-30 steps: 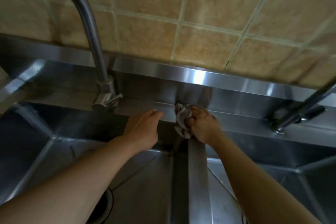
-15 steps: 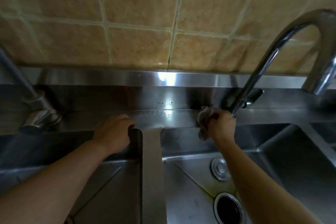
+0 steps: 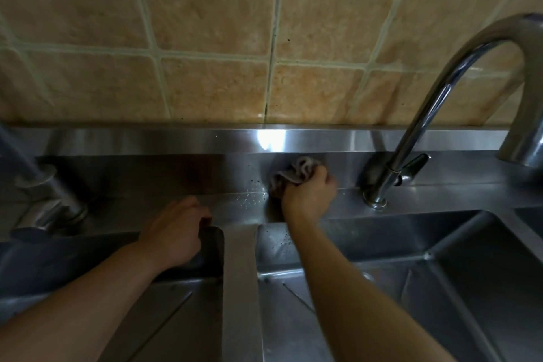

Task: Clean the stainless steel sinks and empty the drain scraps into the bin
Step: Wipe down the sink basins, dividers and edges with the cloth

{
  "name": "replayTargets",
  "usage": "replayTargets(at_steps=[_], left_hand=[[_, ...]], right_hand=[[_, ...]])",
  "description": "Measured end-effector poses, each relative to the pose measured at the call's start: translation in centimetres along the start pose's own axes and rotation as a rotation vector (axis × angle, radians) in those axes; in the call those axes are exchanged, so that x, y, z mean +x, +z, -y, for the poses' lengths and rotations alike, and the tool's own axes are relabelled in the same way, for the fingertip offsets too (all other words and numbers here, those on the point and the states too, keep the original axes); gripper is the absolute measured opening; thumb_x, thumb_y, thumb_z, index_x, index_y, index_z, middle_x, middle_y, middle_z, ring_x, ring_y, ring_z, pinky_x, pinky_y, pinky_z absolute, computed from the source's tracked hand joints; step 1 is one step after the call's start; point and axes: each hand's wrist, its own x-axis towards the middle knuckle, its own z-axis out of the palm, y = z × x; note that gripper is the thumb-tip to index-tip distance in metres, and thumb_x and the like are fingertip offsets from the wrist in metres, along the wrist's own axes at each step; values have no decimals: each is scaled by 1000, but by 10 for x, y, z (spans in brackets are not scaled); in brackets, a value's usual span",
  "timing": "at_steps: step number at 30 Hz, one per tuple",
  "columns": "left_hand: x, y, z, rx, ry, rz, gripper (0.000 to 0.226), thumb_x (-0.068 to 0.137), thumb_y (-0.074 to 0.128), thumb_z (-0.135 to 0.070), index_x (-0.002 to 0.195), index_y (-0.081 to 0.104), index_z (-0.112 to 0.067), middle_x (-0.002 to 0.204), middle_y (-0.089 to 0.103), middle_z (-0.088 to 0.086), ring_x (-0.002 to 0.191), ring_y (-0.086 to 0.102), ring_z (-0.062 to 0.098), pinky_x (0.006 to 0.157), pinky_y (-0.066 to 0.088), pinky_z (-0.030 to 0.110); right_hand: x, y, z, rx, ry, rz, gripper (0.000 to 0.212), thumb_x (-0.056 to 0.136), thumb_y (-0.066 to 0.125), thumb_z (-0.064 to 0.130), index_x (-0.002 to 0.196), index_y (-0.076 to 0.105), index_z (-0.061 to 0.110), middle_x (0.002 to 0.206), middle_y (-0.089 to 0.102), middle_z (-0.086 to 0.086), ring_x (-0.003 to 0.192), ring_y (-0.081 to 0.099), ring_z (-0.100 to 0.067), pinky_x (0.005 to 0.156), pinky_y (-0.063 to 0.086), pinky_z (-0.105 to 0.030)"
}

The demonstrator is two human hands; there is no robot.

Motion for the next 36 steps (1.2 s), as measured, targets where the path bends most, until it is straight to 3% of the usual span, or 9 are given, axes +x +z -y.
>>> replayTargets(at_steps=[5, 8, 15, 21, 24, 26, 31, 34, 36], left_hand=[[2, -3, 0, 26, -11, -6, 43, 85, 56, -8, 124, 58, -25, 118, 46, -4, 112, 48, 17, 93, 44, 32], [5, -3, 0, 29, -8, 9, 42, 86, 57, -10, 124, 58, -27, 115, 46, -6, 109, 48, 15, 91, 45, 32], [4, -2, -2, 15, 29, -22, 32, 84, 59, -14, 113, 61, -27, 108, 46, -7, 102, 49, 15, 85, 46, 32], [-21, -12, 21, -28, 40, -62, 51, 83, 55, -3, 131, 54, -20, 138, 44, -4, 129, 42, 17, 105, 33, 27], [-38, -22, 54, 74, -84, -169, 45, 82, 56, -6, 125, 57, -21, 135, 46, -3, 124, 44, 19, 101, 39, 31], [-50, -26, 75, 128, -164, -130, 45, 80, 58, -8, 122, 57, -23, 130, 46, -1, 120, 46, 21, 98, 42, 33], [-74, -17, 109, 103, -104, -48, 64, 81, 57, -6, 141, 41, -23, 142, 34, -1, 127, 37, 20, 105, 36, 36], [-80, -20, 114, 5, -67, -62, 67, 84, 54, -6, 146, 33, -21, 151, 27, -2, 136, 30, 18, 112, 29, 34], [-85, -24, 115, -49, -77, -71, 67, 86, 52, -6, 148, 29, -21, 153, 24, -2, 138, 28, 16, 113, 27, 32]], right_hand=[[-10, 21, 12, 69, 34, 119, 44, 78, 68, 10, 116, 46, -1, 129, 34, -18, 116, 38, -34, 99, 38, -36], [18, -4, -3, 59, 69, 42, 45, 81, 62, 4, 121, 43, -5, 132, 36, -23, 118, 39, -38, 98, 31, -30], [59, -33, -12, 105, 294, -87, 52, 85, 55, 3, 131, 31, -3, 141, 26, -25, 127, 33, -46, 109, 27, -43], [-22, 30, 28, 78, 197, 194, 52, 81, 66, 14, 127, 44, 4, 136, 32, -19, 121, 40, -40, 106, 36, -41], [-63, 67, 50, 56, 142, 289, 51, 83, 67, 24, 126, 46, 5, 134, 32, -17, 119, 40, -39, 103, 37, -42], [-78, 80, 56, 21, 111, 315, 50, 83, 68, 28, 124, 49, 7, 132, 35, -16, 116, 43, -39, 101, 38, -44], [-57, 58, 34, -80, 4, 230, 33, 79, 68, 30, 104, 67, 8, 104, 66, -17, 101, 60, -37, 95, 45, -41], [-46, 53, 39, -117, 135, 62, 43, 83, 69, 26, 115, 60, -1, 117, 61, -24, 113, 52, -40, 106, 36, -40], [-59, 68, 54, -130, 191, 82, 46, 85, 67, 25, 120, 57, -3, 123, 56, -25, 117, 50, -39, 106, 36, -41]])
